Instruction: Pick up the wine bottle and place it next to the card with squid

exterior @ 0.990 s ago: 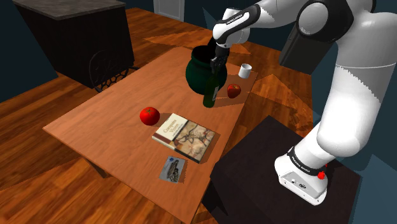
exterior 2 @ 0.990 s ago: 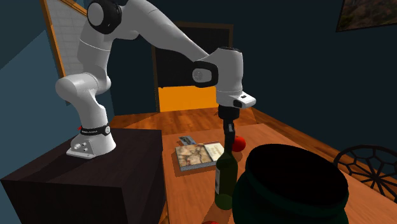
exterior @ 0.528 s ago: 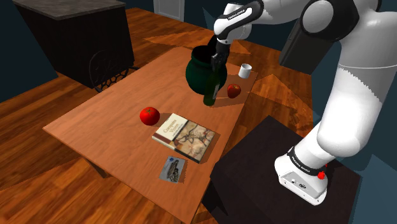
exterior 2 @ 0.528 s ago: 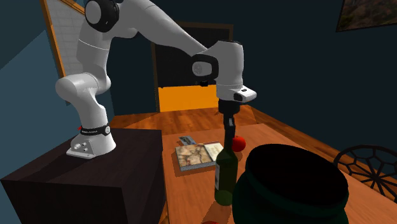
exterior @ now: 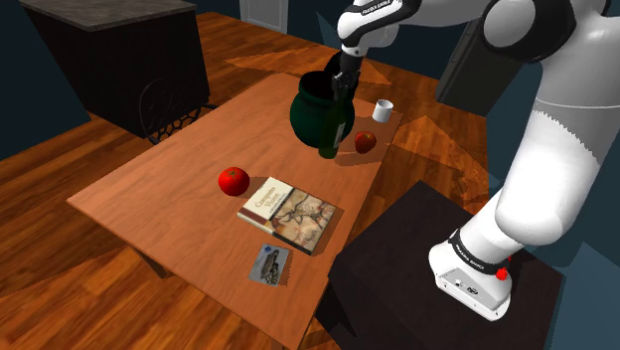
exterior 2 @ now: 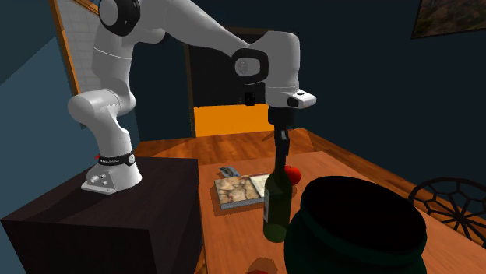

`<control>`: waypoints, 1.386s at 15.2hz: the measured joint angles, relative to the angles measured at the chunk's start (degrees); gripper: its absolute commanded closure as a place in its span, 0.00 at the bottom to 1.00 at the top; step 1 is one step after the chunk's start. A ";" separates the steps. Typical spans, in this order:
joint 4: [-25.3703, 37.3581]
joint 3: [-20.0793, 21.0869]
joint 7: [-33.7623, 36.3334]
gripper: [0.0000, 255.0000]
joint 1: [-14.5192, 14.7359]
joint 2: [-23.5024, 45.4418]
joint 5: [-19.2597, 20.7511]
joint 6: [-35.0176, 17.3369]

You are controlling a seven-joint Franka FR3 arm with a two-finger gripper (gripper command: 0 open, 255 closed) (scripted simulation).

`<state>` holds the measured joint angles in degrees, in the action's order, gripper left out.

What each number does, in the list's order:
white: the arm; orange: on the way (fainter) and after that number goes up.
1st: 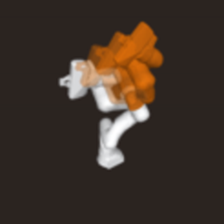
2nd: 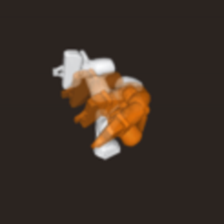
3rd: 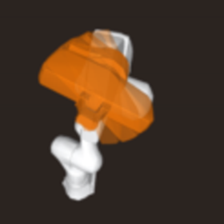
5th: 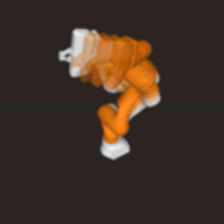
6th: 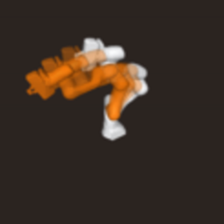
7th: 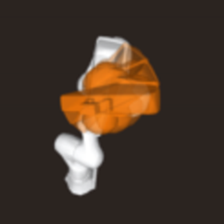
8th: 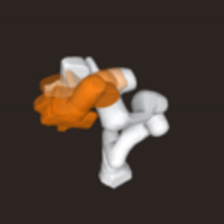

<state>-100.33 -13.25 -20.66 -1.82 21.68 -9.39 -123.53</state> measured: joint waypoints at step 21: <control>-16.91 6.21 21.95 1.00 13.77 -15.02 5.84 -3.46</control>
<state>-117.24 -7.05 1.28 11.95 6.66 -3.56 -126.99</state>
